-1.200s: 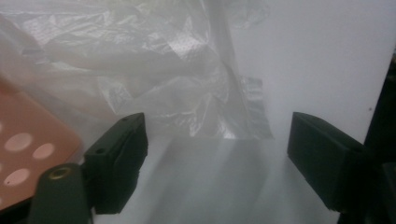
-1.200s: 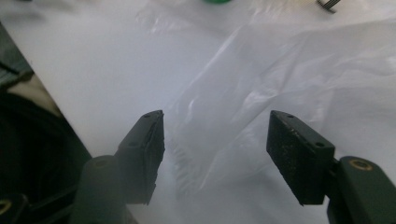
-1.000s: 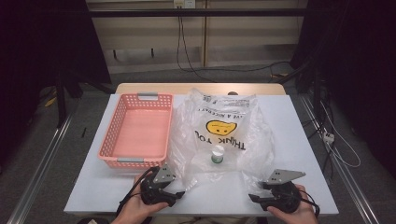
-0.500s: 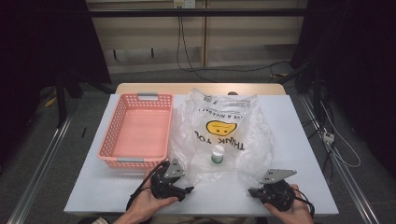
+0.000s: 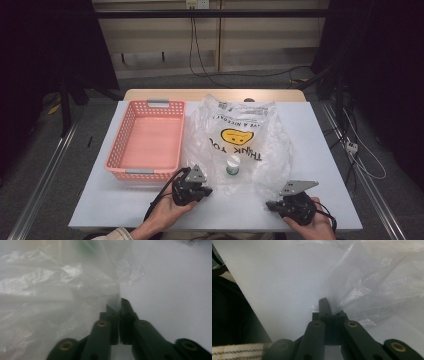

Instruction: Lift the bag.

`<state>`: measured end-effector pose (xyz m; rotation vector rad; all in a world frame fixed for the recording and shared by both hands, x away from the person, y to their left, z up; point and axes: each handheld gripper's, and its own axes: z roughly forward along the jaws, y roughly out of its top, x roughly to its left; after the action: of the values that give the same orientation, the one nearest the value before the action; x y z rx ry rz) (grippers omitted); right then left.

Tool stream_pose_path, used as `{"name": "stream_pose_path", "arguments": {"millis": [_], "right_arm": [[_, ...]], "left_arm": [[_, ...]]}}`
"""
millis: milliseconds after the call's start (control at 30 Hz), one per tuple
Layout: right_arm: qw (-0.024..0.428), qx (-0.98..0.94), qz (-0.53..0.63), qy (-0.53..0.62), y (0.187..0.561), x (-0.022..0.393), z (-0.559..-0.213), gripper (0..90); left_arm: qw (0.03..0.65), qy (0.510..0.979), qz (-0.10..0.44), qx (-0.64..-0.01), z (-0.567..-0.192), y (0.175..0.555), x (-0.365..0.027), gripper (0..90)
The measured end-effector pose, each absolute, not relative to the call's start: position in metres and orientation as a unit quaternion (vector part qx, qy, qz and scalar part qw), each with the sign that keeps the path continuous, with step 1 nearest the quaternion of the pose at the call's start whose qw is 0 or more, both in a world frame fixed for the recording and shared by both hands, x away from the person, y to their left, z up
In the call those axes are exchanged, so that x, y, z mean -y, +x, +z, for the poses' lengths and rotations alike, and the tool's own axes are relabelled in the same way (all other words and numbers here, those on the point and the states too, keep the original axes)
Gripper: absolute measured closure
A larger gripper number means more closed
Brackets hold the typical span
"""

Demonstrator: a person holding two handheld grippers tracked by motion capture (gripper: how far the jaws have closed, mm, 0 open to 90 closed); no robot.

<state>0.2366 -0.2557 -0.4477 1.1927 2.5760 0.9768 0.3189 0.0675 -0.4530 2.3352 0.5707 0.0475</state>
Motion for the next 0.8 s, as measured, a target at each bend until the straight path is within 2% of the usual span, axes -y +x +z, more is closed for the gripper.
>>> {"name": "stream_pose_path", "arguments": {"millis": [167,400,800], "right_arm": [[0.061,-0.844,0.351,0.401,0.239,0.259,-0.444,90.0],[0.061,-0.808,0.423,0.405,0.249,0.271,-0.418,90.0],[0.127,-0.767,0.498,0.385,0.277,0.286,-0.346,90.0]], "left_arm": [[0.382,0.897,0.007,-0.221,-0.445,0.317,-0.071,90.0],[0.442,0.868,0.015,-0.226,-0.404,0.322,-0.090,90.0],[0.513,0.829,0.056,-0.217,-0.330,0.347,-0.108,90.0]]}}
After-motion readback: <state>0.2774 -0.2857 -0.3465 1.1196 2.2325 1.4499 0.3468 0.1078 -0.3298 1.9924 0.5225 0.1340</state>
